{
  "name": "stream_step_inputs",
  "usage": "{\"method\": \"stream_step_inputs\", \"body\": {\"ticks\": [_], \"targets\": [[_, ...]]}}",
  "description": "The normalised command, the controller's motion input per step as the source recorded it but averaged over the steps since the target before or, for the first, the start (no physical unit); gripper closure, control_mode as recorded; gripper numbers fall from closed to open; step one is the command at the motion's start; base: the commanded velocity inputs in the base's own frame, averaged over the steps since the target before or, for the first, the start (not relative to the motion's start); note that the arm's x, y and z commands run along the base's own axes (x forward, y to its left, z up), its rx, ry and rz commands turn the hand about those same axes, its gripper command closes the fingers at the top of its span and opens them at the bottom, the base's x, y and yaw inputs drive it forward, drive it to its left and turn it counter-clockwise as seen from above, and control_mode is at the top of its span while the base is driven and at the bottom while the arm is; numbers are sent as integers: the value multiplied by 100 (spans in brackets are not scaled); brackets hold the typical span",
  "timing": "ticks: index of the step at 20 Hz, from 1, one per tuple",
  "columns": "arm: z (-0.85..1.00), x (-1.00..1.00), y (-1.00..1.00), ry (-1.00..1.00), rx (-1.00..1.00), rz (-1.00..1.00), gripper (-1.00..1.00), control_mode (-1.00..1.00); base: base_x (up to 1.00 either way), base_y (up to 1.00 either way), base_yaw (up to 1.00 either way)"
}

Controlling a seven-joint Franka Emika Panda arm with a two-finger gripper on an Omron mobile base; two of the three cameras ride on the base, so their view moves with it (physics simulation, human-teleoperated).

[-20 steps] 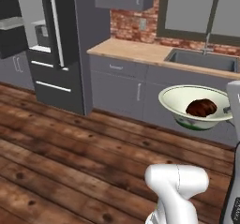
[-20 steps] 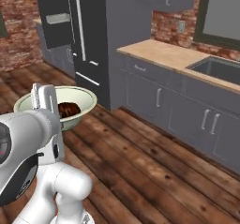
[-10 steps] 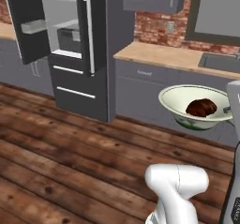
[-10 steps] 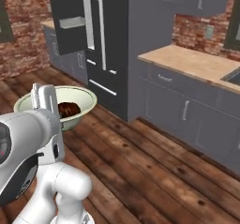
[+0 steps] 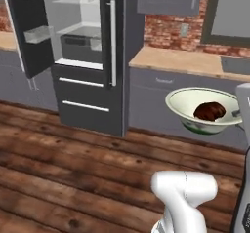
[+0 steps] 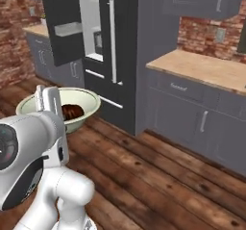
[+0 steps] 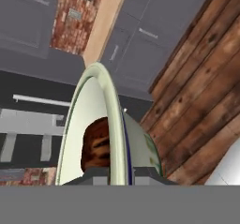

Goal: Place one of the steaks on the plate and the other in the bowl. Then place the bowl in the fridge.

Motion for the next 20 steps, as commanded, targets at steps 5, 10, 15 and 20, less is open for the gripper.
{"method": "stream_step_inputs", "body": {"ticks": [5,10,15,20], "targets": [[0,0,0,0,0,0,100,100,73,91,-66],[0,0,0,0,0,0,100,100,56,73,-74],[0,0,0,0,0,0,100,100,22,97,-50],[0,0,0,0,0,0,100,100,0,100,-24]]}}
